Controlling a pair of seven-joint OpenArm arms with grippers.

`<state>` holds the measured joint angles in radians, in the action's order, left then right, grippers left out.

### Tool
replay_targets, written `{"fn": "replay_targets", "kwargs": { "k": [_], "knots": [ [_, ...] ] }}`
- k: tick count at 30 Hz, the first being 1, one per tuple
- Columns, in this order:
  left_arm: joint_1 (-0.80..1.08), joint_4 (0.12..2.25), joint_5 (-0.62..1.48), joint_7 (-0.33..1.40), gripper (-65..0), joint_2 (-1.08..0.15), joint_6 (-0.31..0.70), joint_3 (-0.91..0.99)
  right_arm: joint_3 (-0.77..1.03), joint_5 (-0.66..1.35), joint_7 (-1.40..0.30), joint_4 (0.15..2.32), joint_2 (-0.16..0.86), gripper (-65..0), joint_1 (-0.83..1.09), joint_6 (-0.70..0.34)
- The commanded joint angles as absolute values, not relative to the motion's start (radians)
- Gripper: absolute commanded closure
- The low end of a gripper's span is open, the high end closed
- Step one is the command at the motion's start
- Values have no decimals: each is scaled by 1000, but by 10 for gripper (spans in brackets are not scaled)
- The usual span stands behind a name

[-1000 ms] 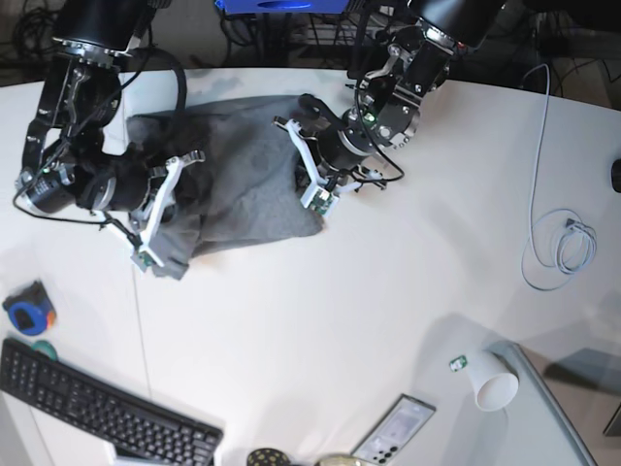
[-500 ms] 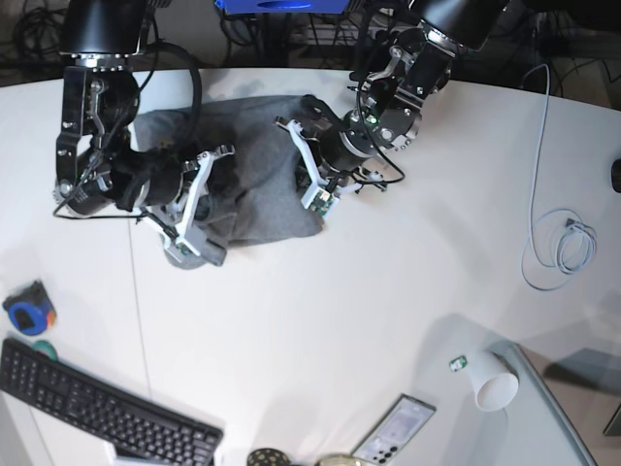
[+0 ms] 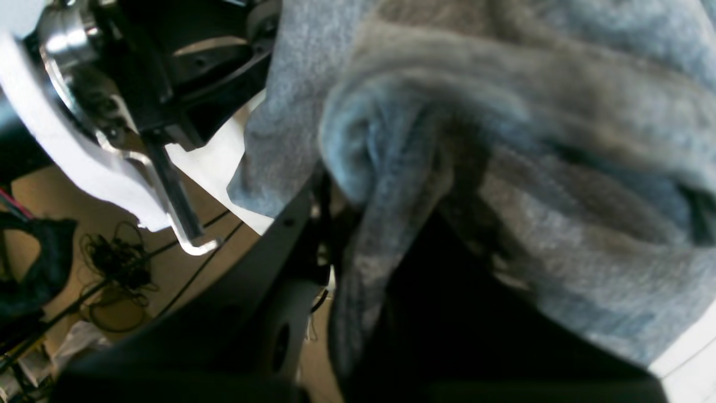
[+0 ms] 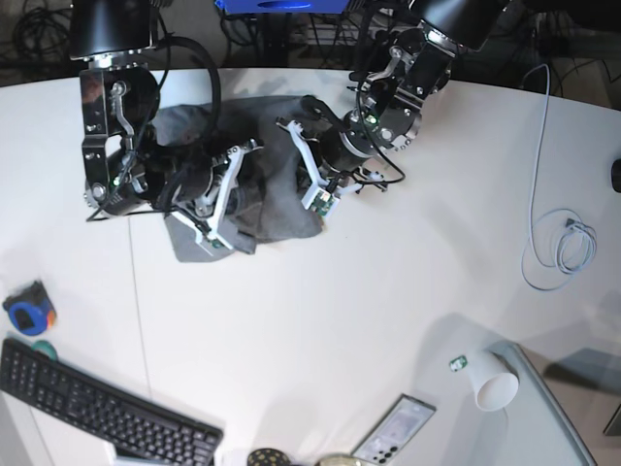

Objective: Layout the t-shirt on the table in an organized manner, then fold the t-shirt properly
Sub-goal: 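Fold the right gripper's end over toward the left gripper, then release the left gripper and press the fold flat with the right gripper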

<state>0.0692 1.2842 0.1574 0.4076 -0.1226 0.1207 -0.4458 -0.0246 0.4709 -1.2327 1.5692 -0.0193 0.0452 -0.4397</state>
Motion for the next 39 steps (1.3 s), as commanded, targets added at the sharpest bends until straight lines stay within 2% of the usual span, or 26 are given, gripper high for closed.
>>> {"fn": "replay_targets", "kwargs": {
  "k": [1,5,7,8,11,13,14,17,27,30,32,35,37,39],
  "knots": [
    [65,1293,153,417,0,-125,122,-444,-25,496,-1221,1584,-24,-9,28,-432],
    [68,1299,157,417,0,-140,122,-444,-27,496,-1221,1583,-24,-17,28,-430],
    [68,1300,157,417,0,-145,120,-441,-27,496,-1221,1583,-24,-53,31,-420],
    [73,1303,157,417,0,-145,120,-427,-30,496,-1221,1583,-24,-87,31,-401],
    [114,1368,156,417,0,-153,120,-331,-31,498,-1224,1584,-30,-258,31,-357],
    [150,1434,148,427,0,-176,120,-274,-33,498,-1224,1584,-31,-345,31,-357],
    [160,1463,147,463,0,-191,120,-248,-47,498,-1222,1584,-31,-369,30,-357],
    [194,1520,147,545,0,-239,120,-196,-117,498,-1221,1589,-25,-371,25,-354],
    [375,1632,147,544,0,-334,122,84,-292,496,-1162,1573,-24,-371,-7,-351],
    [397,1627,147,544,0,-334,124,162,-366,496,-1159,1561,-24,-369,-31,-305],
    [401,1626,147,544,0,-334,124,205,-412,496,-1165,1616,-22,-368,-38,-285],
    [421,1620,147,542,0,-334,124,257,-415,496,-1165,1833,41,-366,-16,-280],
    [424,1620,147,542,0,-334,124,298,-380,496,-1165,1952,99,-335,1,-214],
    [440,1620,147,539,0,-334,124,337,-311,501,-1159,1985,133,-234,28,-136]
  ]
}}
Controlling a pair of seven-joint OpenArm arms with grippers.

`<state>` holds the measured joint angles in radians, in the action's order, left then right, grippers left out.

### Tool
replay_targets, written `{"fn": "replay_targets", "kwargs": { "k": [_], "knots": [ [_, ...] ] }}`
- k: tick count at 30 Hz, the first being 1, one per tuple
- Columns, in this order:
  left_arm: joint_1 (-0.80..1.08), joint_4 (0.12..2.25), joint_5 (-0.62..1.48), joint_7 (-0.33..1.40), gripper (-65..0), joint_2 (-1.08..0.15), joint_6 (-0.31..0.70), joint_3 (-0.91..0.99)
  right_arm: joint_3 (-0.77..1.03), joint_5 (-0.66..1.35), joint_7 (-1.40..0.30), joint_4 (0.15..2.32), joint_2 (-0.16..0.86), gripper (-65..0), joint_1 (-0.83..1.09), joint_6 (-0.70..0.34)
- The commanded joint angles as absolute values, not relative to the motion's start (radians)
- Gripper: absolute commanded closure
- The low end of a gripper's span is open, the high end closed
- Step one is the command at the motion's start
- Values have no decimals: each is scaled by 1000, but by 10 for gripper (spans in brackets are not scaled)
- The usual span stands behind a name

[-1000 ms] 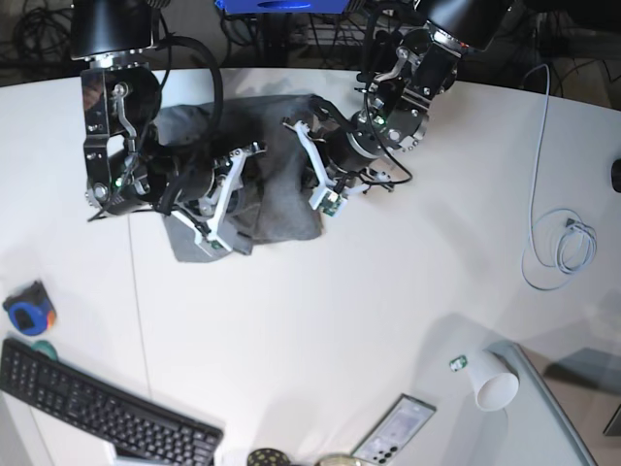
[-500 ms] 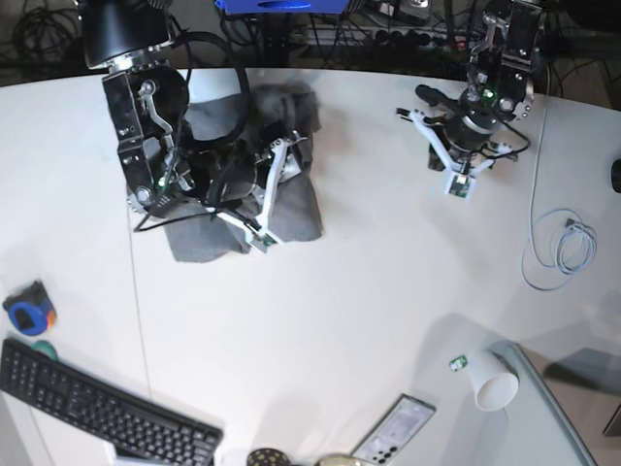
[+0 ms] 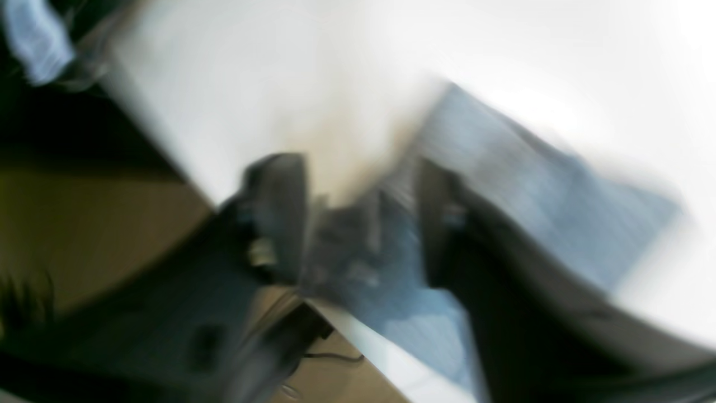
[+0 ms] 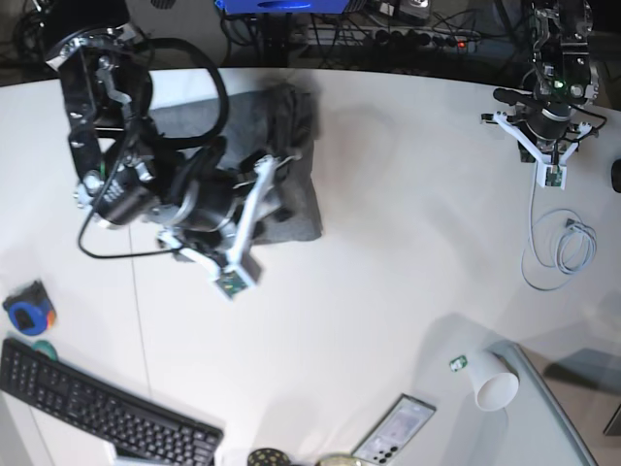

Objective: Layout the t-shirt on the table in an organized manner, then fold the t-shirt properly
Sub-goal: 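Release the left gripper and press the fold flat with the right gripper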

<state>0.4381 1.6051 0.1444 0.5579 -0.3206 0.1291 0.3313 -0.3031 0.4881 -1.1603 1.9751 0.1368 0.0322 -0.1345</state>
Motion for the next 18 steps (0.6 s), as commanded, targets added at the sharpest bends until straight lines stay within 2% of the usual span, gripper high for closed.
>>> {"fn": "replay_targets", "kwargs": {
  "k": [1,3,6,10,18],
  "knots": [
    [446,1620,153,521,0,-334,124,354,-263,501,-1153,1979,140,-161,41,-114],
    [455,1620,154,466,0,-332,124,367,-177,498,-1115,1936,143,0,64,-113],
    [466,1618,154,427,0,-329,124,366,-111,498,-1041,1845,147,-30,84,-113],
    [463,1618,154,429,0,-326,124,366,-114,496,-986,1701,165,-3,76,-113],
    [466,1618,156,429,0,-326,124,364,-298,498,-946,1620,153,-3,36,-111]
  ]
}}
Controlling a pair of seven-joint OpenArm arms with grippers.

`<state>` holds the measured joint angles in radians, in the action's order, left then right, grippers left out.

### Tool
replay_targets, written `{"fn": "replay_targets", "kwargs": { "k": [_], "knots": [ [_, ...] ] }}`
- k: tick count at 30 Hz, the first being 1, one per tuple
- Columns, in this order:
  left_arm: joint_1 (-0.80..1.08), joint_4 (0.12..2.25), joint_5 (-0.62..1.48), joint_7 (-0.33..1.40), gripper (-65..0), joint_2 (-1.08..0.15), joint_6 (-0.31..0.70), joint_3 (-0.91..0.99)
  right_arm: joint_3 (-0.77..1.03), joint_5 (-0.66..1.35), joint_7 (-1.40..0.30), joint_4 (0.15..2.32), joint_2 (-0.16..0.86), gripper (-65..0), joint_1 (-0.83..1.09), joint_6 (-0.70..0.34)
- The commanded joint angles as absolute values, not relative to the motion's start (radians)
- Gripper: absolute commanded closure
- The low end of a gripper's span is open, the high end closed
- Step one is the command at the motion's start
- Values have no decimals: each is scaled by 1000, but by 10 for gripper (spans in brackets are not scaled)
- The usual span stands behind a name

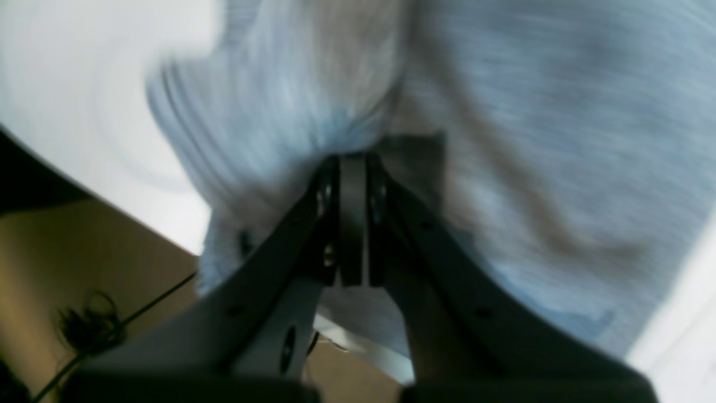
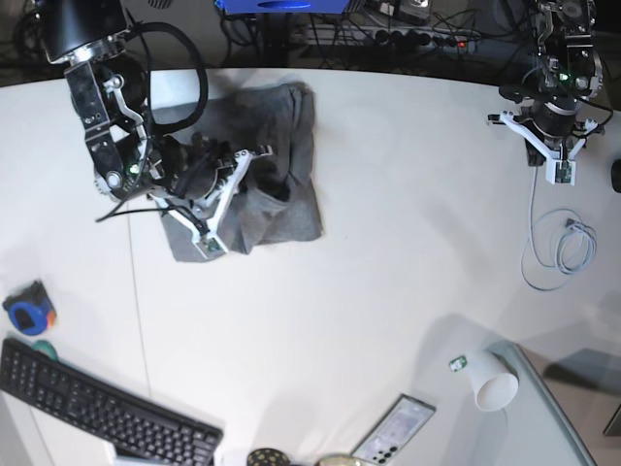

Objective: Layout the t-shirt on the table in an organized manner, then fold the t-shirt properly
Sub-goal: 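Release the left gripper and press the fold flat with the right gripper, then grasp the folded shirt's edges with both grippers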

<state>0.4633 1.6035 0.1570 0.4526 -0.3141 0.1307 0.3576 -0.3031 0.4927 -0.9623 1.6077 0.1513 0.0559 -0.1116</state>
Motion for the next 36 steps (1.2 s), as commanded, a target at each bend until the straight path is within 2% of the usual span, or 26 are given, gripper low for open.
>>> {"fn": "replay_targets", "kwargs": {
  "k": [1,14,19,23,27,31,36],
  "knots": [
    [466,1618,156,429,0,-326,124,364,-315,498,-946,1618,136,-3,24,-110],
    [458,1618,156,429,0,-306,124,364,-469,499,-905,1386,27,-2,-176,-111],
    [461,1618,156,429,0,-306,124,364,-437,499,-921,1607,130,-3,-160,-102],
    [466,1618,156,424,0,-306,124,364,-272,498,-917,1509,142,-2,-166,-79],
    [455,1658,199,423,0,-268,136,340,-213,498,-892,1461,159,0,-173,-79],
    [426,1741,357,429,0,-243,259,206,-209,501,-881,1544,186,0,-125,-79],
    [348,1773,421,424,0,-182,260,18,-166,499,-892,1673,203,0,-67,-79]
  ]
}}
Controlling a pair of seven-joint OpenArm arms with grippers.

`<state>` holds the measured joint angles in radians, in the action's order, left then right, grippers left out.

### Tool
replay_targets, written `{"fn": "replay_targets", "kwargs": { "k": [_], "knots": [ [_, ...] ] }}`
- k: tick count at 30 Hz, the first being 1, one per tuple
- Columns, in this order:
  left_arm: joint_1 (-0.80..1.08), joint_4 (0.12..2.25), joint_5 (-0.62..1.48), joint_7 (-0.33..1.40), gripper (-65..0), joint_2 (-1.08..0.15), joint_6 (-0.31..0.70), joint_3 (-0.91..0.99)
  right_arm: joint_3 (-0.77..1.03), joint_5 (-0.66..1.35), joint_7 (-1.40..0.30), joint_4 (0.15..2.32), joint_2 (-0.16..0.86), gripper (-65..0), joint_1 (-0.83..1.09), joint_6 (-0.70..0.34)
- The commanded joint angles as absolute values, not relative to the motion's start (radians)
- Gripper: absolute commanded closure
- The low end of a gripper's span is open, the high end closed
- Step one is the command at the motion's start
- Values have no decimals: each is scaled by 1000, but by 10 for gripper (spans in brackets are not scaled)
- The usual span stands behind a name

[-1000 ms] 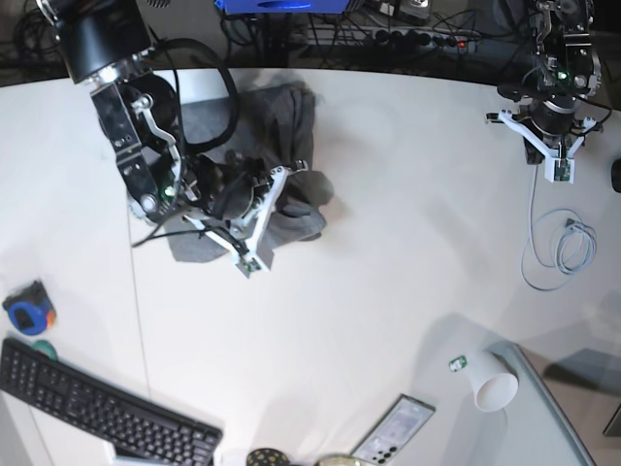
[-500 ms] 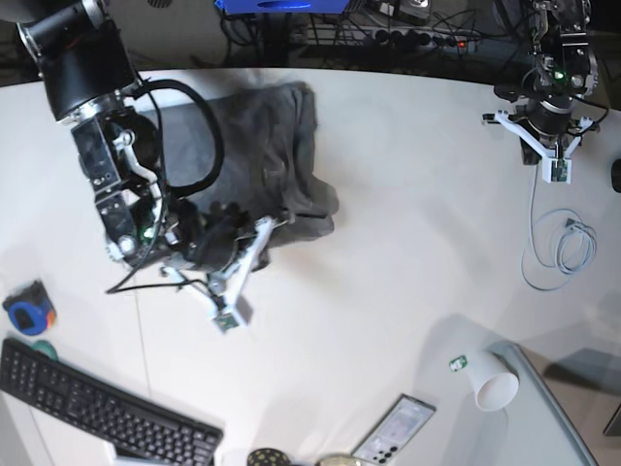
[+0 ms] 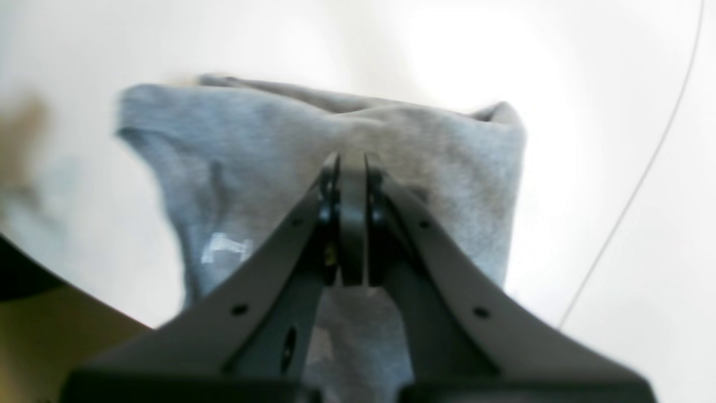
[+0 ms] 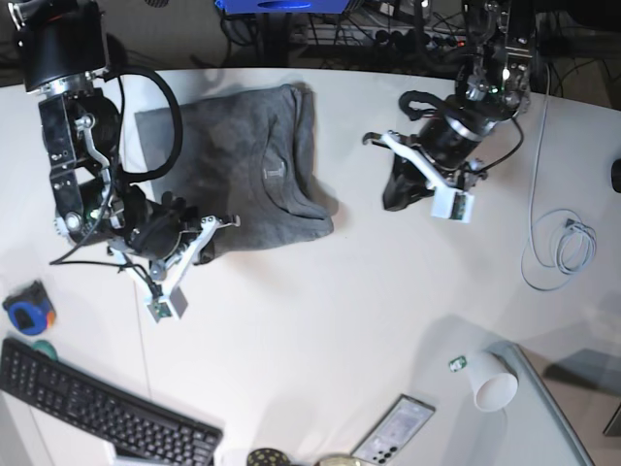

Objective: Layout the t-shirt on the table in an organized manner, then fold the t-shirt properly
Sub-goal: 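Grasp the folded shirt's edges with both grippers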

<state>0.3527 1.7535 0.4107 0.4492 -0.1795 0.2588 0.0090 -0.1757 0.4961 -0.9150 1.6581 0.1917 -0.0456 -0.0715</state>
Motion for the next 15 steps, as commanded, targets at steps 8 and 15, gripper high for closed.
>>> {"fn": "replay_targets", "kwargs": {
  "k": [8,15],
  "knots": [
    [231,1690,420,421,0,-134,260,-182,-107,498,-891,1641,242,0,-61,-79],
    [116,1392,418,410,0,-117,260,-217,-114,498,-852,1609,237,0,-67,-79]
  ]
}}
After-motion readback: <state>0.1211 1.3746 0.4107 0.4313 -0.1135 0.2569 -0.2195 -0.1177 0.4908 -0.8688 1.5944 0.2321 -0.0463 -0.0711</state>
